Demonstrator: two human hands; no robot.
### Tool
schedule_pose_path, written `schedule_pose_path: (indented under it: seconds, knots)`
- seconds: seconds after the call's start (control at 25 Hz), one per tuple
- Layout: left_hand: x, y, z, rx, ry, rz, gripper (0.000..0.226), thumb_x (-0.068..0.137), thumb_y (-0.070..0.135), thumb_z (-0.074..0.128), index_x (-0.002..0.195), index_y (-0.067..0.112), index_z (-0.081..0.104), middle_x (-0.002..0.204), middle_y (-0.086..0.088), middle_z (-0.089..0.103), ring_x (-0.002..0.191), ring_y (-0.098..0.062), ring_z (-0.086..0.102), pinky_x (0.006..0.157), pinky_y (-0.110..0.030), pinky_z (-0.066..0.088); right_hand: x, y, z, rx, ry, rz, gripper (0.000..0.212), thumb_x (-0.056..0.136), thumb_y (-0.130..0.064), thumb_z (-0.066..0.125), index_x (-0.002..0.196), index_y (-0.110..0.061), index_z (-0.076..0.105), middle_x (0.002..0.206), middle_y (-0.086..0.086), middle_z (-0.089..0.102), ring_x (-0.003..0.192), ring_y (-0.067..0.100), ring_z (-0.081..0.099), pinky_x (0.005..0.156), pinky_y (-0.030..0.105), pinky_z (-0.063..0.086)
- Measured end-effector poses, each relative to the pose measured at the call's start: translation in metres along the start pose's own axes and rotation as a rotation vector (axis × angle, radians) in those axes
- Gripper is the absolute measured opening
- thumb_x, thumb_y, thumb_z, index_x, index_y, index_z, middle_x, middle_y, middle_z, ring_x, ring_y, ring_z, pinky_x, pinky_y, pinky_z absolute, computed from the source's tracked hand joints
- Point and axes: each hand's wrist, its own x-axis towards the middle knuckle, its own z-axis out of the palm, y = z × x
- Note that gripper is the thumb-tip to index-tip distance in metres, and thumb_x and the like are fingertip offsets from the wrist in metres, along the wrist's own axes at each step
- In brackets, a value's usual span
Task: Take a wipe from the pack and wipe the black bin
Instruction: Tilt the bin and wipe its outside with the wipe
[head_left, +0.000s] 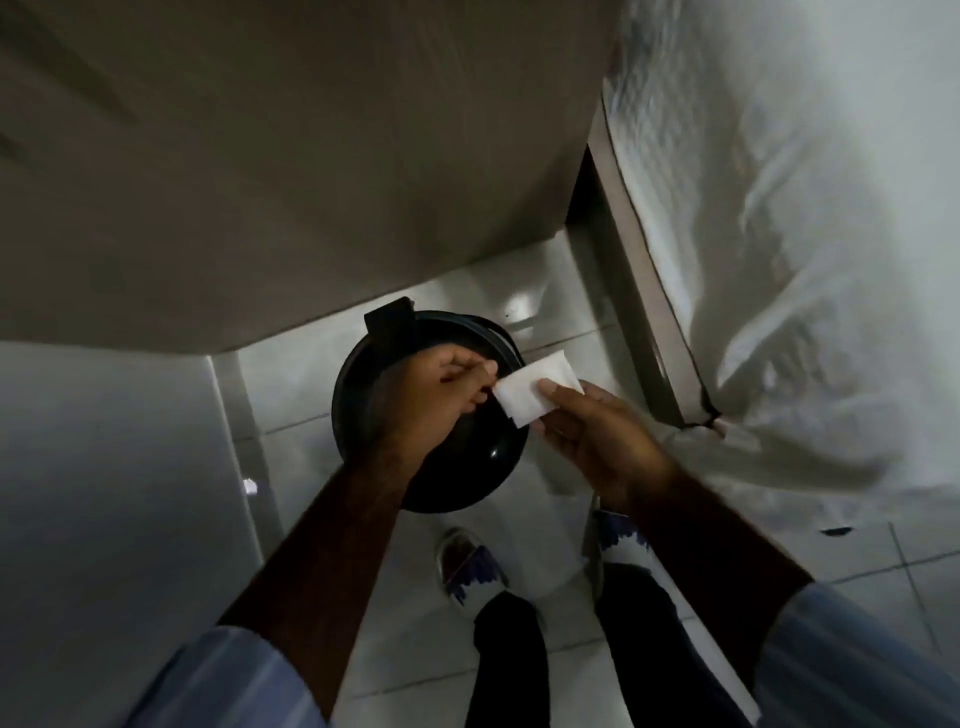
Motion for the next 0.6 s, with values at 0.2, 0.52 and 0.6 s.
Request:
schedule_pose_path:
  seconds: [0.2,0.52,0.6]
  knots:
    - [0.094,-0.029,0.019,0.672,-0.015,0.434,0.034,0.098,0.036,0.065,0.122,0.013,0.071,0.123,-0.004,0.072,0.119,-0.02,0.065,0.106,-0.035,0.052,0.068,0.029,-0.052,0.027,0.281,-0.125,0.007,0.098,-0.009,0.069,0.103,-0.013,0.072,0.107,0.01,0.077,0.097,0.022,0.075,0.079,0.028,0.063]
    - [0.157,-0.059,0.04,1.033,-0.001,0.567,0.046,0.104,0.048,0.047,0.099,0.011,0.074,0.102,-0.012,0.067,0.101,-0.031,0.063,0.095,-0.046,0.05,0.111,0.073,-0.093,-0.269,0.554,-0.139,0.009,0.093,-0.015,0.077,0.09,-0.022,0.08,0.086,-0.005,0.076,0.085,0.02,0.072,0.074,0.029,0.062]
    - [0.148,-0.067,0.032,0.95,0.037,0.562,0.043,0.104,0.045,0.05,0.093,0.011,0.074,0.093,-0.007,0.065,0.094,-0.028,0.063,0.092,-0.043,0.05,0.119,0.083,-0.096,-0.413,0.587,-0.179,0.006,0.093,-0.02,0.078,0.09,-0.023,0.083,0.09,-0.003,0.079,0.093,0.025,0.075,0.094,0.042,0.061]
